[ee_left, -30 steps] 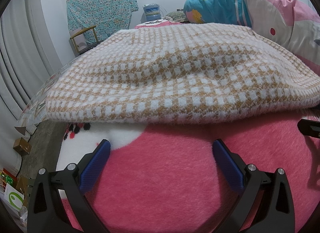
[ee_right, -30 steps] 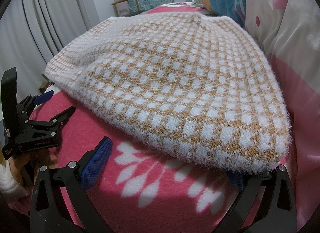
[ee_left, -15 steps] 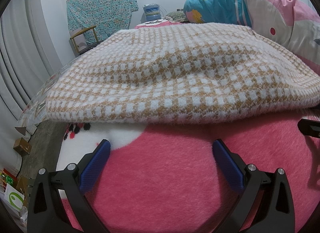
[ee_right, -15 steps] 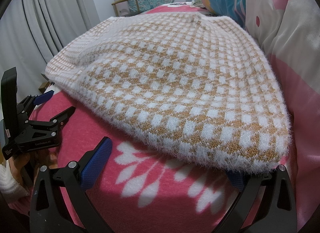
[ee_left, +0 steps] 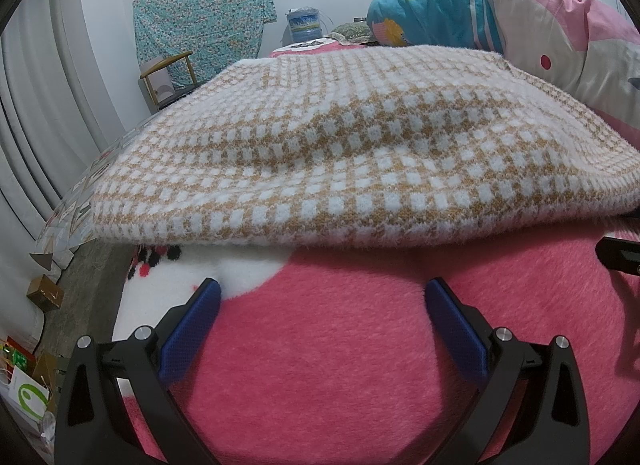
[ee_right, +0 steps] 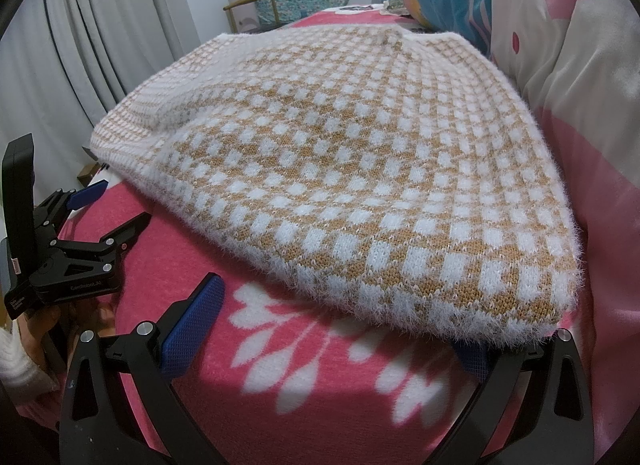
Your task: Fold large clothes
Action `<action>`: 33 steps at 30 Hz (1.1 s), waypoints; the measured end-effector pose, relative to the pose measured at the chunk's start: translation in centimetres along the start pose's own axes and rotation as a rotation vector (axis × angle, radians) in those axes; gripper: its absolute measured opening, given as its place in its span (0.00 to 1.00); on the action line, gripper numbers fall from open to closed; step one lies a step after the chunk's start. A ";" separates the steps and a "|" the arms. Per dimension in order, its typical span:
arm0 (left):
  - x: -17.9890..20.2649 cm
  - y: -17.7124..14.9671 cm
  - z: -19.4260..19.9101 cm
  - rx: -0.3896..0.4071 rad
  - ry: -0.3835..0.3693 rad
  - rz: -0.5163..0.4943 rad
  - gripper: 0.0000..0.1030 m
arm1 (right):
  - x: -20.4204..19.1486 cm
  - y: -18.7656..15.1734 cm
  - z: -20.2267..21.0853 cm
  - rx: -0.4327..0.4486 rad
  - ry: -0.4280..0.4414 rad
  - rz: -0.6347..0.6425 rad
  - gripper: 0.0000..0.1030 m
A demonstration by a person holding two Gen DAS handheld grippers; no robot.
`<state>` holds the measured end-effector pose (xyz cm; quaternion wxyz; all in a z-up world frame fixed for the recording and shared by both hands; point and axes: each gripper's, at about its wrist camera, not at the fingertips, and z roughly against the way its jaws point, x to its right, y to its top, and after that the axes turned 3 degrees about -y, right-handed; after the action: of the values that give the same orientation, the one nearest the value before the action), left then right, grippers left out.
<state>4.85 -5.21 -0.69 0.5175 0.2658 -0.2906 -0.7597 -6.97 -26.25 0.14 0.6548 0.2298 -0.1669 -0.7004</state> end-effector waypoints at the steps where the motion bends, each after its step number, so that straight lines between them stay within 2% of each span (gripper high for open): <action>1: 0.2 0.0 0.0 0.000 0.000 0.000 0.97 | 0.0 0.0 0.0 0.000 0.000 0.000 0.94; 33: 0.4 0.1 0.0 0.000 0.002 -0.002 0.97 | 0.0 0.0 0.0 0.000 0.000 0.000 0.94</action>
<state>4.76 -5.56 -0.68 0.5171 0.2668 -0.2899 -0.7598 -6.95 -26.26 0.14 0.6549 0.2298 -0.1669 -0.7003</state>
